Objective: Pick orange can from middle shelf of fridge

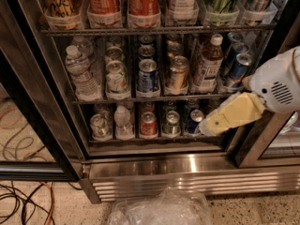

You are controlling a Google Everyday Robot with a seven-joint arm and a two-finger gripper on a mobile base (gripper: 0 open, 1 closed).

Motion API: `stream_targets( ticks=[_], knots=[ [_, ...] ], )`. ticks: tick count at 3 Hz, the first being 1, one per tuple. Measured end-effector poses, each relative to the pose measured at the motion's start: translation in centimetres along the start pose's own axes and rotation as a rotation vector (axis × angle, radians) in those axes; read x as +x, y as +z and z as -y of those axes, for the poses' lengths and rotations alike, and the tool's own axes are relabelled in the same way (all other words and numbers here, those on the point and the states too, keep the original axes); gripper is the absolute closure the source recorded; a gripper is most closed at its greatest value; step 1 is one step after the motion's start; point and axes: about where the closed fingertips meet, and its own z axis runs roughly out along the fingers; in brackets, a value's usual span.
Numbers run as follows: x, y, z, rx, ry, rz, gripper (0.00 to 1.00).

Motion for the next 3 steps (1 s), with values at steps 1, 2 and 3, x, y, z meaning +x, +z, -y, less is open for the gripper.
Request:
stream_targets(
  ticks=[1, 2, 3],
  knots=[
    [-2.4, 2.6, -0.7, -0.021, 0.091, 0.122, 0.00],
    [-4.1, 4.0, -1.1, 0.010, 0.164, 0.164, 0.00],
    [-4.3, 4.0, -1.0, 0.013, 0.211, 0.172, 0.00]
  ],
)
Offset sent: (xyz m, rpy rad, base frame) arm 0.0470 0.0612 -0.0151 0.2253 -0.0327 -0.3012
